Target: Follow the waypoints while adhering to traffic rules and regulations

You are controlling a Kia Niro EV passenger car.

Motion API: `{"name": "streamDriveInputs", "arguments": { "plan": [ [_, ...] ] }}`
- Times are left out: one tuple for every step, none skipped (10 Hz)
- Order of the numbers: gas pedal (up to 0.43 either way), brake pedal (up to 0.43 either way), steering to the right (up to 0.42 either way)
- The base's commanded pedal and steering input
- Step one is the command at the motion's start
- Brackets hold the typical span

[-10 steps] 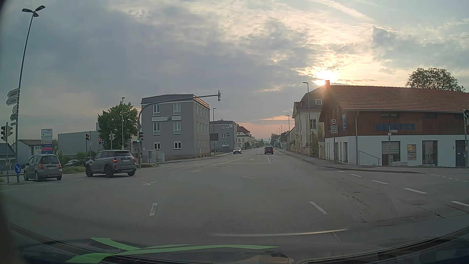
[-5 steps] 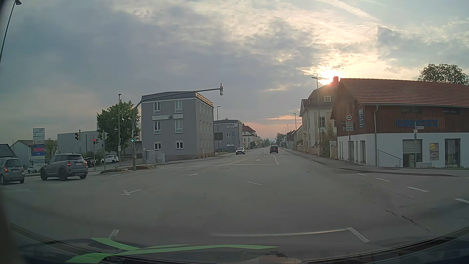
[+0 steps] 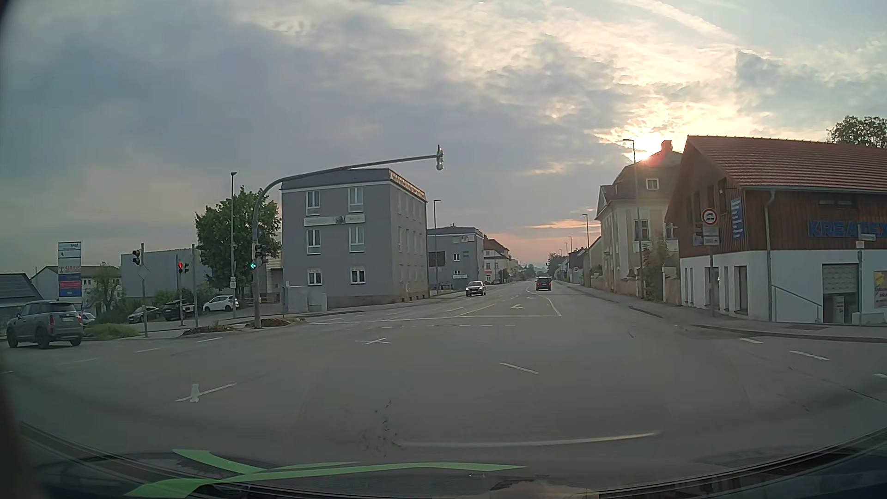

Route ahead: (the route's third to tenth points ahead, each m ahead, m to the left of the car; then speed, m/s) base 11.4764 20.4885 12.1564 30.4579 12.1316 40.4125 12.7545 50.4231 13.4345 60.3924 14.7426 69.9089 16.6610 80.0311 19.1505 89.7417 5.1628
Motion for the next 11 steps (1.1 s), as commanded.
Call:
{"name": "streamDriveInputs", "arguments": {
  "plan": [
    [0.008, 0.000, -0.130],
    [0.020, 0.000, -0.145],
    [0.020, 0.000, -0.155],
    [0.020, 0.000, -0.167],
    [0.028, 0.000, -0.180],
    [0.028, 0.000, -0.202],
    [0.028, 0.000, -0.219],
    [0.028, 0.000, -0.241],
    [0.028, 0.000, -0.261],
    [0.028, 0.000, -0.273],
    [0.028, 0.000, -0.290]
  ]
}}
